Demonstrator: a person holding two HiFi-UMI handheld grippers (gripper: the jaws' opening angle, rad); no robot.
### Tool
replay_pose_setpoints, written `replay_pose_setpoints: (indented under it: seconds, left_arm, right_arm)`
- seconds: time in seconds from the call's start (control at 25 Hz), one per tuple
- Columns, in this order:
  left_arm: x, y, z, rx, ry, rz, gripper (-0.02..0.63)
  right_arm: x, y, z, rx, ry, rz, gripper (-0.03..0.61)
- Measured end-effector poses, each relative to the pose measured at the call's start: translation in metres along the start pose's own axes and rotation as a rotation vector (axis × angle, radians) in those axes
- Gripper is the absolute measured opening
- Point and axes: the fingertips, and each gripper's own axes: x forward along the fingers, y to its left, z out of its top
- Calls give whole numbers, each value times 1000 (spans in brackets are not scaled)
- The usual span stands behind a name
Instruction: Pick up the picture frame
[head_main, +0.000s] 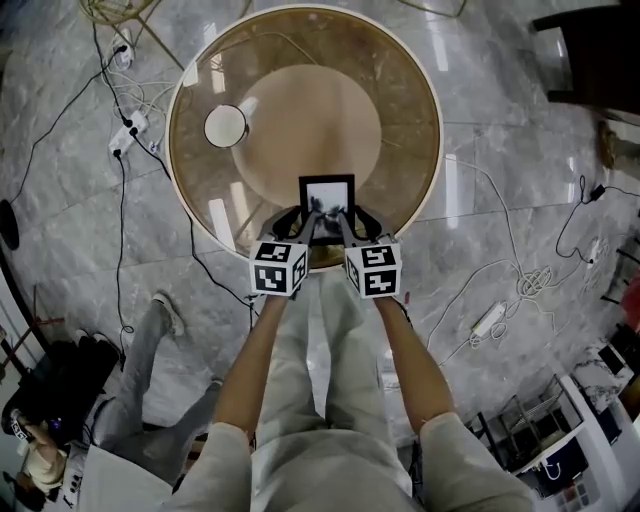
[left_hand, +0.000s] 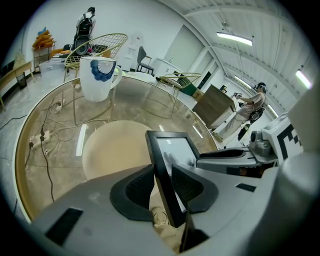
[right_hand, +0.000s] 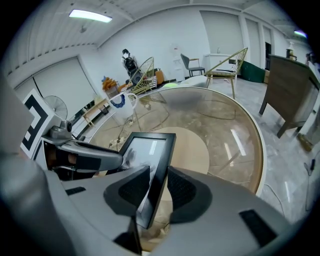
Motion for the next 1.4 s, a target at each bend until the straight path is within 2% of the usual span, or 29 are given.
replay_pose_setpoints:
  seconds: [0.24,0.72,1.4]
  left_arm:
    - [1,-1,1,-20,-6,5,92]
    - [-11,-6,15,-47,-55,18,81]
    - [-71,-19,103,-10,-211,41,75]
  right_arm:
    - [-2,-5,0,29,-1,5,86]
    - [-15,-4,15,51,-46,-13,77]
    - [-68,19,108,-27,-213,-35,75]
